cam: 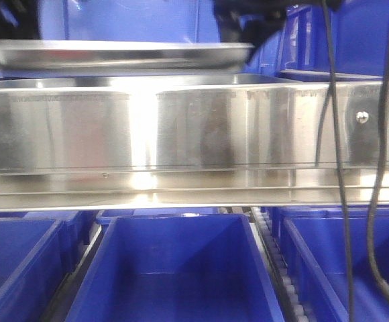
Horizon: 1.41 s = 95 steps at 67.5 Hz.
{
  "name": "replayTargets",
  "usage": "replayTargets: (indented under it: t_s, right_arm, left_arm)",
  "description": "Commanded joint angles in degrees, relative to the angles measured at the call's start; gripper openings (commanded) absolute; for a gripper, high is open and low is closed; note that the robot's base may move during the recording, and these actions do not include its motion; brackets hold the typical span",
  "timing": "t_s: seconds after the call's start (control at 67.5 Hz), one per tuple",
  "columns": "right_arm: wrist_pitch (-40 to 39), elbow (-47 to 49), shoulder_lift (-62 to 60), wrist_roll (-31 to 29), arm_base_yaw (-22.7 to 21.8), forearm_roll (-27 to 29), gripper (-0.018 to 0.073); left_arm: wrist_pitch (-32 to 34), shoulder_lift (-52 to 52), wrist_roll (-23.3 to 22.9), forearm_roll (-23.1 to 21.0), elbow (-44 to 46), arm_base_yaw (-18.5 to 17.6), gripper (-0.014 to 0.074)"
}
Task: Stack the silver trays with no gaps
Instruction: 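Lower the held tray with both grippers onto the tray on the shelf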
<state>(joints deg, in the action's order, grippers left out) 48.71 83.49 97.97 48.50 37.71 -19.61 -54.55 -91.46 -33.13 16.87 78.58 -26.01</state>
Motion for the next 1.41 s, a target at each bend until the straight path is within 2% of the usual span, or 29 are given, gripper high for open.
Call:
replayTargets:
  t_s: [0.0,0.267,0.341,0.43,0.504,0.578,0.652,0.726,0.918,1.052,1.155,1.289,1.348,1.392]
  right_arm:
    - [-6.0,1.0,-0.5,-0.6,0.7,2.2,-0.0024]
    - [-6.2,1.0,-0.5,-0.6,0.7,2.2,-0.0024]
    - [-6.2,1.0,-0.5,-0.6,0.7,2.2,-0.0007]
    - [-6.2,1.0,-0.5,-0.6,0.7,2.2,0.0130]
    - [-6.2,1.0,-0.5,-0.6,0.7,2.2,0.0251]
    - [-6.2,1.0,-0.5,-0.6,0.7,1.9,0.0335]
    - [-6.2,1.0,-0.5,-0.6,0.7,0.8,0.0365]
    - [-6.0,1.0,-0.5,-0.6,0.6,-0.2,0.0361]
    - [-6.0,1.0,-0.5,-0.6,0.1,-0.2,0.0361]
    - [-5.9,1.0,-0.7,-0.6,0.1,-0.2,0.0323]
    - [-5.6,1.0,-2.4,-0.6,0.1,-0.2,0.0179]
    - [-4.7,1.0,-6.4,-0.6,0.6,0.1,-0.0035]
    - [-4.3,1.0,-8.1,-0.6,0.8,0.1,-0.0014]
    - [-4.2,1.0,-9.2,-1.0,1.3,0.1,-0.0016]
  left_arm:
    - [3.2,-0.4,0.6,-4.7,0.2,-1.1,-0.0006]
    - [2.9,-0.6,0.6,-3.4,0.2,-1.1,-0.0006]
    - [2.9,-0.6,-0.7,-3.0,0.2,-1.1,0.0002]
    - [2.9,-0.6,-3.7,-1.0,0.2,-1.1,0.0100]
    - [2.6,-0.6,-5.0,0.5,0.2,-1.1,0.0232]
    - [1.2,-0.6,-6.7,2.3,0.2,-1.1,0.0367]
    - [-0.8,-0.6,-9.4,5.0,0.2,-1.1,0.0463]
    - [-2.1,-0.6,-9.6,6.5,0.2,-1.1,0.0485]
    - [-2.7,-0.6,-9.6,6.9,0.2,-1.0,0.0482]
    - [-2.5,-0.1,-9.7,7.1,0.4,-1.0,0.0426]
    - [-1.7,2.2,-9.7,7.0,0.7,-1.0,0.0292]
    - [-1.0,6.9,-7.7,3.5,0.8,-1.0,0.0043]
    - [-0.8,8.9,-6.9,2.3,0.8,-1.0,-0.0035]
    - [-0.2,10.4,-5.8,1.3,0.8,-1.1,-0.0013]
